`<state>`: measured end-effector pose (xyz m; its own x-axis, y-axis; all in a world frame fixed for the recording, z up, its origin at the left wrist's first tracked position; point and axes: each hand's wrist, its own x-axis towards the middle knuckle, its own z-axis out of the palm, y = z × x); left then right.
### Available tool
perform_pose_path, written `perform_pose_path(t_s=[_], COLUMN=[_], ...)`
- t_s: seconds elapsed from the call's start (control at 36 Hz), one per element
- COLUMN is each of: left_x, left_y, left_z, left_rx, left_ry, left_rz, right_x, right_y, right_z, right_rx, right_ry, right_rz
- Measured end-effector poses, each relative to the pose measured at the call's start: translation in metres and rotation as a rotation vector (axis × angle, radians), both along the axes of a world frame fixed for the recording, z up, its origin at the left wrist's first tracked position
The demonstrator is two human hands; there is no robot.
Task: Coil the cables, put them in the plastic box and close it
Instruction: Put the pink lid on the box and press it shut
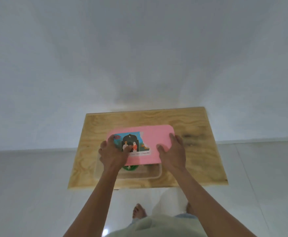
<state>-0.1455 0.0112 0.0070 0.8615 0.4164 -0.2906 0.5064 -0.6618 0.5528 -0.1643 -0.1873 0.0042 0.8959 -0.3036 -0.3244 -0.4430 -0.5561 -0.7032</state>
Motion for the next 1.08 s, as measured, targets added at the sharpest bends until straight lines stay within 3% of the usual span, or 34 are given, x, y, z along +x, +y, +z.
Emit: perform_pose_path(t_s=[0.25, 0.75, 0.92, 1.08], left_x=[-0.023, -0.028, -0.036, -0.051], left_y=[0.064, 0.071, 0.081, 0.081], left_z=[-0.029, -0.056, -0.076, -0.091], left_rx=[0.013, -0.008, 0.009, 0.208], left_ry=[0.101, 0.142, 0.130, 0.036], left_rz=[-0.050, -0.144, -0.252, -0.380], right_x=[-0.027, -0.039, -0.048, -0.053], right_y=[0.069, 0.078, 0.081, 0.086], right_z=[-0.020, -0.047, -0.066, -0.078], right_rx=[-0.056, -0.085, -0.193, -0.317], right_ry=[0.098, 0.132, 0.119, 0.065], right_rz=[0.007, 0.066, 0.146, 0.137])
